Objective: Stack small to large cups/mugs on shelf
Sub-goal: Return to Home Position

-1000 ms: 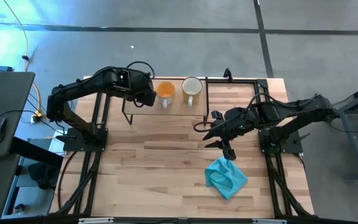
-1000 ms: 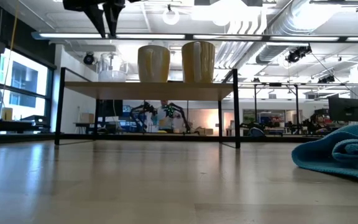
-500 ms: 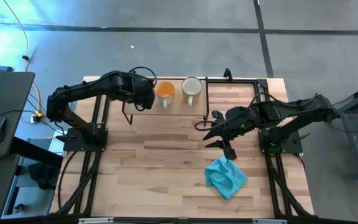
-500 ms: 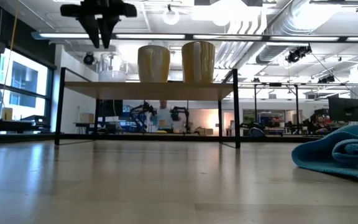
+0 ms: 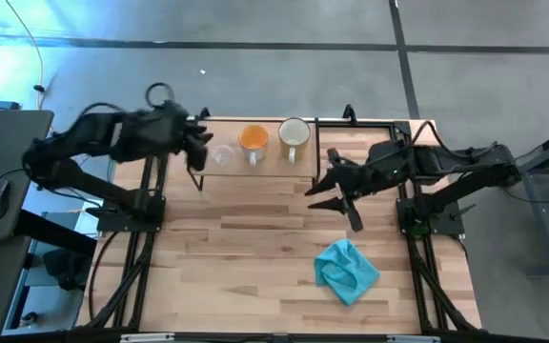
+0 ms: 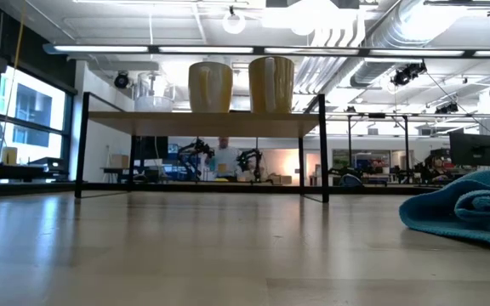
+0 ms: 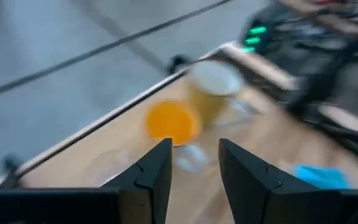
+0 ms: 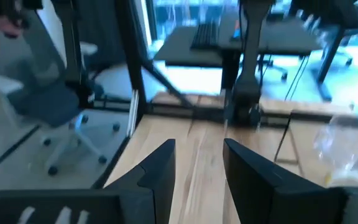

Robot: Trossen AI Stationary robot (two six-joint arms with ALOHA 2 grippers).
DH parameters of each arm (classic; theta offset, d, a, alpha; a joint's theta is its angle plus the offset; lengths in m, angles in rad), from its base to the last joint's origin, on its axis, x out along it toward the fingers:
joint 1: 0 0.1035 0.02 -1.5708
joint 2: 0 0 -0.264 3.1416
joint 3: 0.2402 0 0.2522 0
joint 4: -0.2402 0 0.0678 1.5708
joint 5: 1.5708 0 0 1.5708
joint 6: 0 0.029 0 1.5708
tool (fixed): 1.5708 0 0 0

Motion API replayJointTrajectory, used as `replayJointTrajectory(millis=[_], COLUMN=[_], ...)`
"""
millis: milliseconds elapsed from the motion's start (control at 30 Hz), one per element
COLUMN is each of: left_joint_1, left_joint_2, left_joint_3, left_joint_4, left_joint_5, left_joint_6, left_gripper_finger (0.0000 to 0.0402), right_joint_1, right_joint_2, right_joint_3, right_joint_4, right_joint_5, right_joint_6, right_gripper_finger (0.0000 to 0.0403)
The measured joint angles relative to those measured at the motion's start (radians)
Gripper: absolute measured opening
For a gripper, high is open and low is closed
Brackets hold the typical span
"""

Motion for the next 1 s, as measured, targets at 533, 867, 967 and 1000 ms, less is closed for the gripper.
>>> replayJointTrajectory(millis=[533,867,967,1000], left_joint_1=[-0.445,-0.457,-0.457,-0.457], left_joint_2=[-0.386,-0.633,-0.683,-0.696], left_joint_3=[-0.481,-0.875,-0.966,-0.99], left_joint_4=[0.715,1.21,1.323,1.357], left_joint_5=[0.046,0.113,0.112,0.112], left_joint_6=[0.479,0.612,0.639,0.649], left_gripper_finger=[0.012,0.012,0.012,0.012], right_joint_1=[-0.1,-0.108,-0.108,-0.109], right_joint_2=[-0.148,-0.265,-0.291,-0.306], right_joint_3=[0.0,0.0,-0.048,-0.075], right_joint_4=[0.223,-0.018,-0.032,-0.018], right_joint_5=[0.028,0.062,0.079,0.08], right_joint_6=[-0.133,-0.113,-0.098,-0.098], right_gripper_finger=[0.0126,0.0126,0.0126,0.0126])
